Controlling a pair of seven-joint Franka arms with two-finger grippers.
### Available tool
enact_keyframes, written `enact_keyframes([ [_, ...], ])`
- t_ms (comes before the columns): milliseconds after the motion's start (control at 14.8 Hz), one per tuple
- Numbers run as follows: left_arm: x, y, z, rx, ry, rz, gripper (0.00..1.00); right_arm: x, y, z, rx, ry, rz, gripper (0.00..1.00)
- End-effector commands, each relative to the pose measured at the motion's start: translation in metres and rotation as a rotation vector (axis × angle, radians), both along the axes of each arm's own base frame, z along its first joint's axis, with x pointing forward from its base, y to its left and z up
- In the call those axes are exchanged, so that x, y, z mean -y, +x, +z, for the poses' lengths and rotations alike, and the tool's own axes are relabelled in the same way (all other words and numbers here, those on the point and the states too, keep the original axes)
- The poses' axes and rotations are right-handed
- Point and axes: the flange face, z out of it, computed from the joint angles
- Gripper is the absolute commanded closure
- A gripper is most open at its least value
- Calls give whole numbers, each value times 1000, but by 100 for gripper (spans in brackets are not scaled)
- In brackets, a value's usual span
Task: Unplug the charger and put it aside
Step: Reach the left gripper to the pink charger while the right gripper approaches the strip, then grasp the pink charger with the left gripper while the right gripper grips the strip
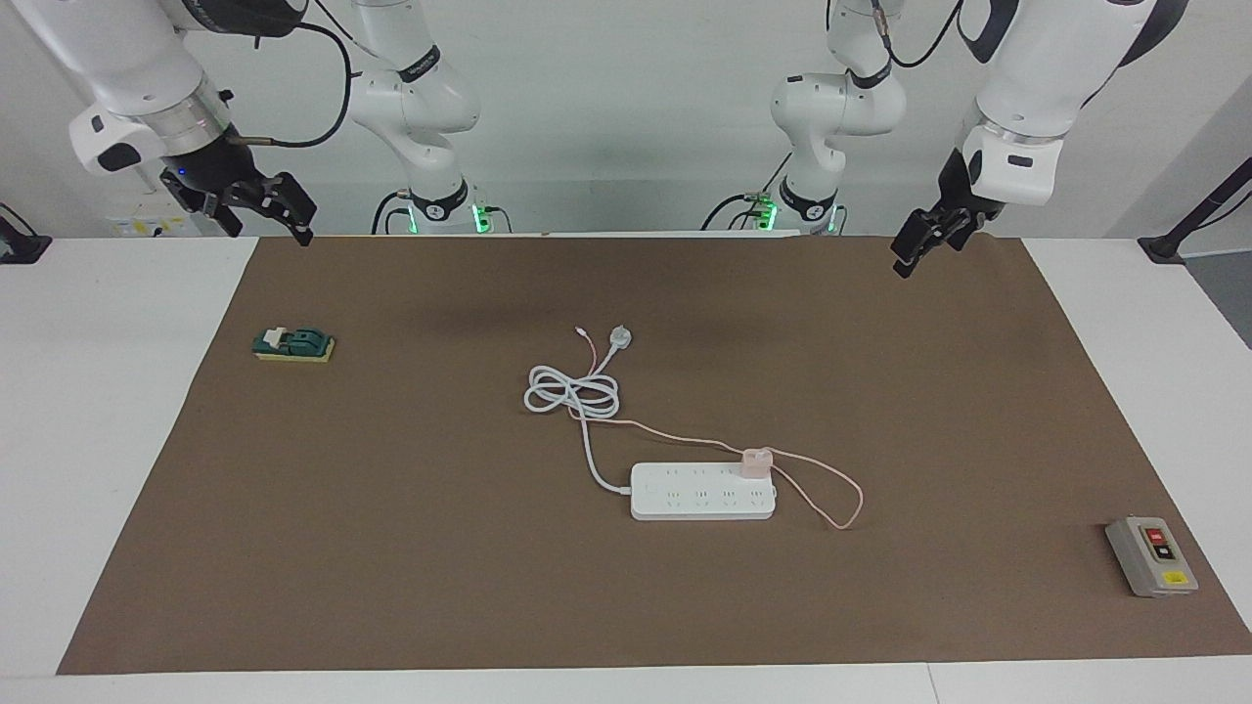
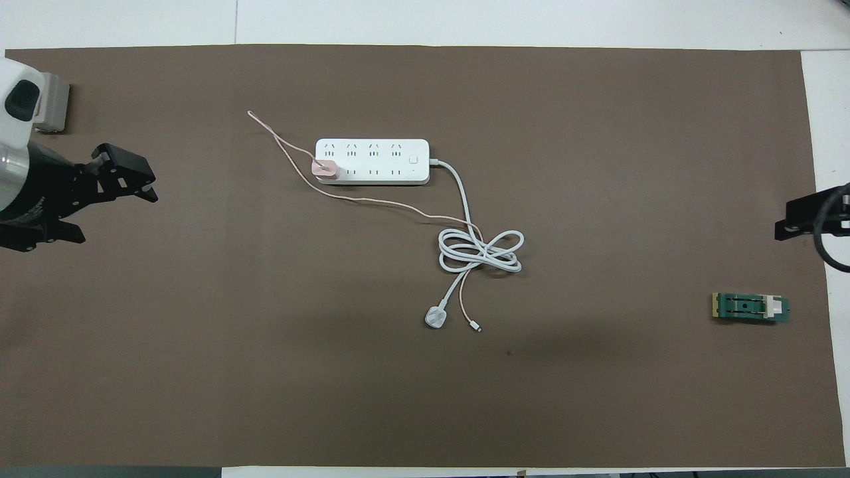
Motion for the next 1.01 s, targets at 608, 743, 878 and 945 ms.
enact_keyframes([
  [608,109,72,-116,59,-60,812,0,-150,53,-102,-210,254,-783,0],
  [743,128,79,-151,31,-39,837,0,-176,72,-129,-274,340,-926,0],
  [878,131,88,-154,64,-85,879,0,-199,84,-153,-321,406,-985,0],
  [945,136,92,-174,51,-72,894,0,-206,88,-162,-346,445,-1012,0],
])
